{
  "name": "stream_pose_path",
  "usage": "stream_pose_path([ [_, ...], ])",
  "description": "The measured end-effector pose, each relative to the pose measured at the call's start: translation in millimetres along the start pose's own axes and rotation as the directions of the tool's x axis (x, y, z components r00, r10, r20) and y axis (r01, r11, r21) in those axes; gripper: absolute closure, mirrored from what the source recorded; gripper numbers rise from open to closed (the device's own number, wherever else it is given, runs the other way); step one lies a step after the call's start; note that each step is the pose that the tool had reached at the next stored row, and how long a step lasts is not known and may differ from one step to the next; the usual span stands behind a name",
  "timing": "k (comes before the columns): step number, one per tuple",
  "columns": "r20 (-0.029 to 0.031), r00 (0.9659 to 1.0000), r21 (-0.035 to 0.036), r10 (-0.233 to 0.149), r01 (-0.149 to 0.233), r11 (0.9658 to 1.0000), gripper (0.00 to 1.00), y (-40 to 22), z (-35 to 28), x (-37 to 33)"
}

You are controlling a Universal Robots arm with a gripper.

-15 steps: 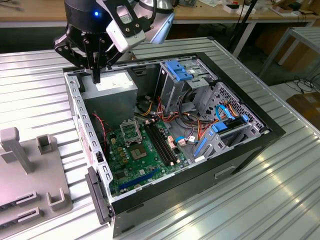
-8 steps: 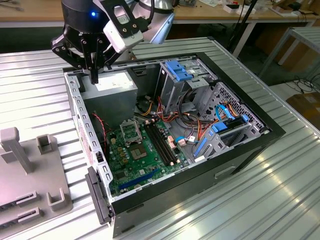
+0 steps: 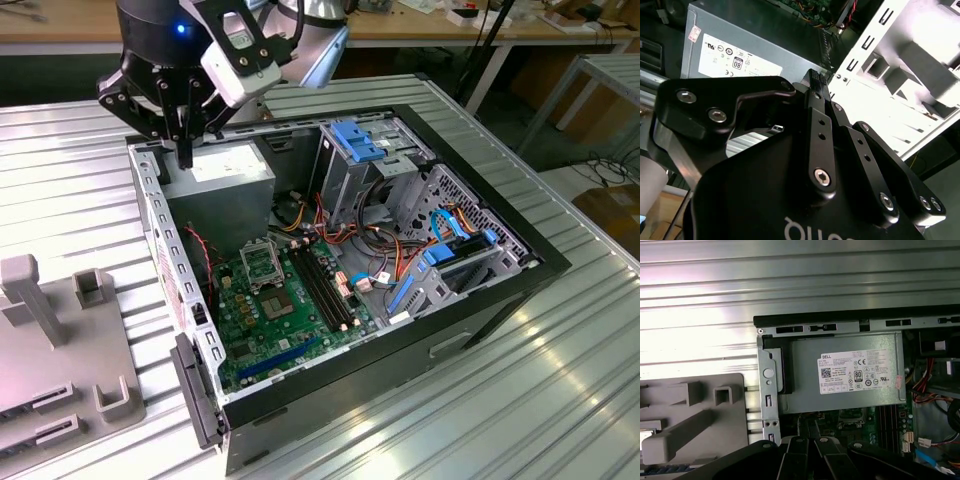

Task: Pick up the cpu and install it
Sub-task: 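Reach for the cpu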

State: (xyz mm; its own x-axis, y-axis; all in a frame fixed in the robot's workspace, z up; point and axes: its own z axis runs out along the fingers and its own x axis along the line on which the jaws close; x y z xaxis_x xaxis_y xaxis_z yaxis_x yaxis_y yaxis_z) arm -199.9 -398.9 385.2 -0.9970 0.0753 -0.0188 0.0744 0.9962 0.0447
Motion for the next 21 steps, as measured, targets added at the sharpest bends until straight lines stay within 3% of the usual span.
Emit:
stream_pose_path([
  [21,-0.0001,1.0,-0.0001,0.0,0.0,1.0,0.89,-0.8,1.0,10.3],
])
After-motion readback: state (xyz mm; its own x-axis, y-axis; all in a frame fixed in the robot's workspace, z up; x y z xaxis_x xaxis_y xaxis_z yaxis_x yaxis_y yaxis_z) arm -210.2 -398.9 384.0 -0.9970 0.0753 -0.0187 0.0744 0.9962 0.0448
